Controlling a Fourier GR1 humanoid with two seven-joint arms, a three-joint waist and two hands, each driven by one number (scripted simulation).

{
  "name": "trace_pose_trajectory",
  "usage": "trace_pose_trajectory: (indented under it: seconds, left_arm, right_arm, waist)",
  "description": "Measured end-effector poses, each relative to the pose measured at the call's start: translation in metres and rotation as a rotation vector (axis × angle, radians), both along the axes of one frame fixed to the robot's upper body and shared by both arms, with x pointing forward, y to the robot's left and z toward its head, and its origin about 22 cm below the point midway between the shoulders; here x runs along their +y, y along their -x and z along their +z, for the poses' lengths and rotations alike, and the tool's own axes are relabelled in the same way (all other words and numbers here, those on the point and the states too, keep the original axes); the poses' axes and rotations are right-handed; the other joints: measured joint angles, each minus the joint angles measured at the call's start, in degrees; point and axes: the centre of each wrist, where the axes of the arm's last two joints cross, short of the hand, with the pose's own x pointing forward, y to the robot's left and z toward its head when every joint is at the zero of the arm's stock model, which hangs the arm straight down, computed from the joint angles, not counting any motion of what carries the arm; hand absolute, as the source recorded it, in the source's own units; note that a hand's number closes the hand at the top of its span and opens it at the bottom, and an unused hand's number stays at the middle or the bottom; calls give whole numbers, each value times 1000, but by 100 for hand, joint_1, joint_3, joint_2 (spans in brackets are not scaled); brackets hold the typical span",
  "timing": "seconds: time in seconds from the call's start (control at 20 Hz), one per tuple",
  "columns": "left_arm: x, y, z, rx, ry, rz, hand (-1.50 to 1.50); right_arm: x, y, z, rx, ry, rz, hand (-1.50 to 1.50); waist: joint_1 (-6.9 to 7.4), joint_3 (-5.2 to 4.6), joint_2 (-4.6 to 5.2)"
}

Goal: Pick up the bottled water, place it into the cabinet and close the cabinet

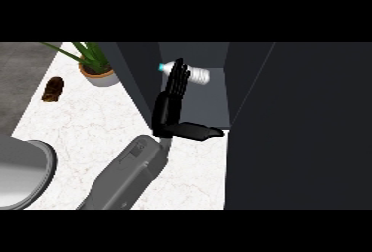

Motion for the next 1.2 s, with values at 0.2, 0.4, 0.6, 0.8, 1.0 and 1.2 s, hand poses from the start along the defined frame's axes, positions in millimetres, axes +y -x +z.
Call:
trace_pose_trajectory:
  seconds: [0.2, 0.4, 0.6, 0.8, 1.0, 1.2]
  left_arm:
    - [3, 28, 0, -13, 32, -47, -150]
    - [14, 57, -3, -6, 53, -86, 150]
    - [31, 77, -2, 17, 55, -99, 150]
    - [59, 97, -1, 31, 60, -85, -150]
    - [83, 113, 3, 27, 70, -44, -150]
    - [113, 129, 3, 26, 74, 5, -150]
  right_arm:
    - [-1, -2, 1, 0, 22, 7, -150]
    - [-2, -3, 3, -9, 48, 66, -150]
    - [-5, -4, 6, -6, 99, 177, 150]
    - [-4, -1, 11, 14, 149, 296, 150]
    - [0, 0, 18, 0, 183, 423, 150]
    - [10, 0, 21, -22, 172, 499, 150]
  waist:
    - [28, 0, 7]
    - [30, 1, 8]
    - [42, 0, 10]
    - [28, -2, 3]
    - [1, -3, -4]
    - [-2, -8, 1]
